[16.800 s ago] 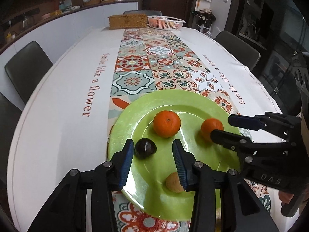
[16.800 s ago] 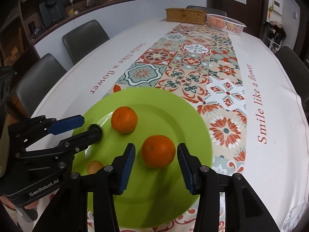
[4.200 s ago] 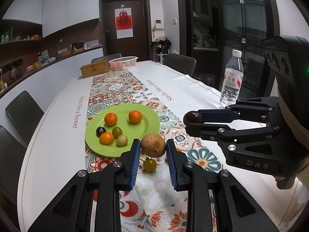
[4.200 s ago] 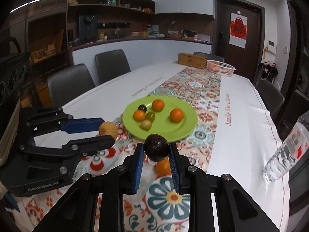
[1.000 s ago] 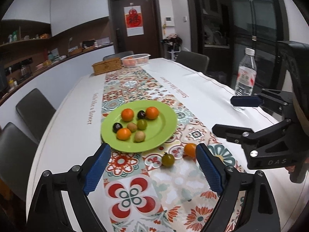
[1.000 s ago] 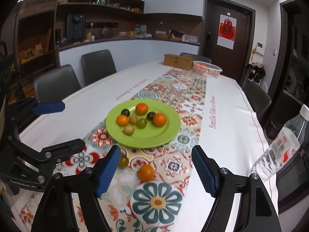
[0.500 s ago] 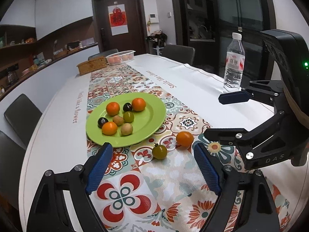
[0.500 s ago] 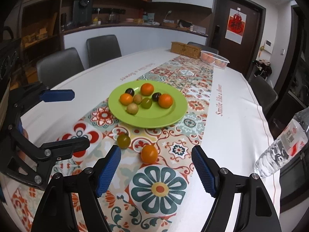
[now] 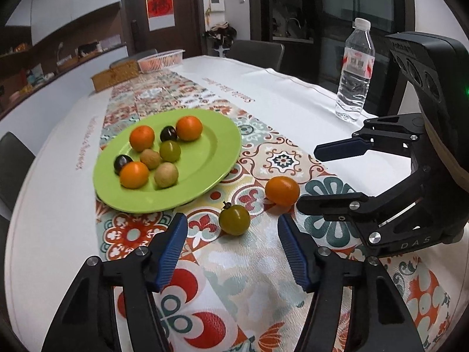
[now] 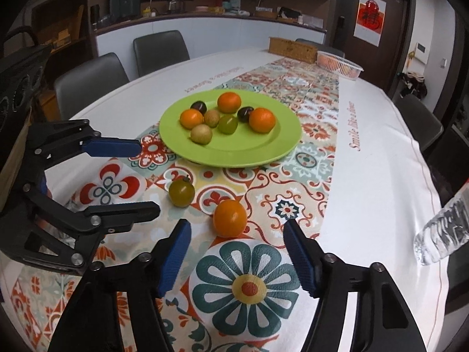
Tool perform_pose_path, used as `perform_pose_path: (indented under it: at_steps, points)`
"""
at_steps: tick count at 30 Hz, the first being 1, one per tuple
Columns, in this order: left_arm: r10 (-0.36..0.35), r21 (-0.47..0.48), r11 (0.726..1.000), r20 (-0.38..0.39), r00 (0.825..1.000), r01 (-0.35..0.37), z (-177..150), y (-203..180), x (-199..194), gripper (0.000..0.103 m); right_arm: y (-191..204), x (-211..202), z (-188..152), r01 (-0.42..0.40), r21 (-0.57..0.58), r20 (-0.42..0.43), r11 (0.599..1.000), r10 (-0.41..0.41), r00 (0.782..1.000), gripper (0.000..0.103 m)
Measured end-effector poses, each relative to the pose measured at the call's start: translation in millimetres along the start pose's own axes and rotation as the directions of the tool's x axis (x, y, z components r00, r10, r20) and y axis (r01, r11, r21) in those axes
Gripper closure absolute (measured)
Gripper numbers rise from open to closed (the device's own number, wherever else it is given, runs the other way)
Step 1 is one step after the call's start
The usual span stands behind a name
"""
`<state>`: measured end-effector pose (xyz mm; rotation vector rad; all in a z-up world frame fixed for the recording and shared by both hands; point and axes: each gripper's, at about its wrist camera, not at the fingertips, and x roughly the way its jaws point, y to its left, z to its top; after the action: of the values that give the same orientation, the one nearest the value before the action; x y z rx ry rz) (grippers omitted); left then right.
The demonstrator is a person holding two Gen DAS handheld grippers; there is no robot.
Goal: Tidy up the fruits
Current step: 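Reach the left tool to the green tomato while the right tool reaches the orange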
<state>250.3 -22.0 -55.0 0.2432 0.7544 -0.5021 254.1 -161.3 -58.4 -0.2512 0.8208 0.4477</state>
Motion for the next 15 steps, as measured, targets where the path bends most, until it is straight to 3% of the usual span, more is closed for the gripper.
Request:
perform_pose_path:
  at_steps: [7,13,15]
  points:
    - [-0.042,-0.017,0.999,-0.039,0.998,0.042,1.5,7.2,19.0,0.056,-0.8,16.4,3.0,-0.036,0.006,-0.024,0.999,0.036,0.999,0.049]
    - [-0.071,-0.015,0.997,-0.058,0.996,0.070,1.7,8.3,27.6,0.062,-0.4,26.5,4.4,-0.056,0.008,-0.042,0.998,0.056,0.998,0.054]
    - [-0.075,-0.013,0.997,-0.062,0.995,0.074,2.7,8.2,30.1,0.062,-1.2,29.7,4.6,-0.063,0.012,-0.051,0.998,0.064,0.997,0.061]
